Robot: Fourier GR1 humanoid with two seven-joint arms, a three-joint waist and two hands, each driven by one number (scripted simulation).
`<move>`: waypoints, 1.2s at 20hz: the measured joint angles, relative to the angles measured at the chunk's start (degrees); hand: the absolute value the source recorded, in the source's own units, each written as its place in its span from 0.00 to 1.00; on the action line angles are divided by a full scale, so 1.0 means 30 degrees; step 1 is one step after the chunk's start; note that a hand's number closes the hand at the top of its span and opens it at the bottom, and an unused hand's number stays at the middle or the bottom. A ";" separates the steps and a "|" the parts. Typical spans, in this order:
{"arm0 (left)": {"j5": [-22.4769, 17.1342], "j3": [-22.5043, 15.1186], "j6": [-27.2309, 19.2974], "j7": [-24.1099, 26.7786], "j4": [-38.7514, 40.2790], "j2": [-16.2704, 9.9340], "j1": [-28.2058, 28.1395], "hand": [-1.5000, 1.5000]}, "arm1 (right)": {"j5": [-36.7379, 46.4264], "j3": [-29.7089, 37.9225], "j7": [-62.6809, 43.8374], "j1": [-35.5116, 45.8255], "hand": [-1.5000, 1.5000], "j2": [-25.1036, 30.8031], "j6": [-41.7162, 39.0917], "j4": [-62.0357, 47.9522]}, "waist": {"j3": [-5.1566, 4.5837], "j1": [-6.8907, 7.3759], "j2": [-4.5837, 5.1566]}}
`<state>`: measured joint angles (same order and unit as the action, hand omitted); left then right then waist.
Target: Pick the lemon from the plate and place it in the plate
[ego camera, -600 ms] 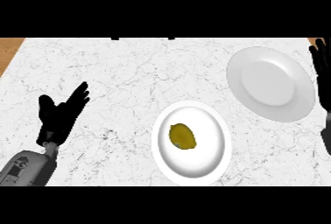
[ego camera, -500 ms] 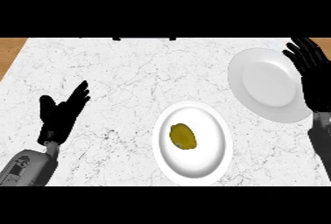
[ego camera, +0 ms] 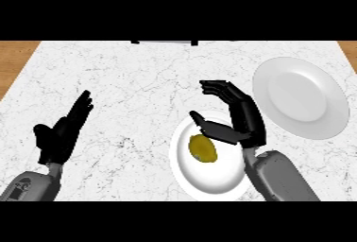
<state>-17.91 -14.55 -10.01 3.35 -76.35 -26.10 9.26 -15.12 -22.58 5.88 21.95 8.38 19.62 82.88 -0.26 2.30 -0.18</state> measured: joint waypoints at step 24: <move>0.0913 0.1710 0.1044 0.2397 0.0943 0.0849 -0.1323 0.50 | 0.7954 -0.5452 -0.7416 -0.4101 0.00 0.5717 0.0519 0.6307 | 0.0047 -0.0852 -0.0012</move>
<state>-15.17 -9.42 -6.88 10.55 -73.52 -23.56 5.29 8.75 -38.94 -16.37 9.64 25.54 21.17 101.80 -0.12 -0.26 -0.21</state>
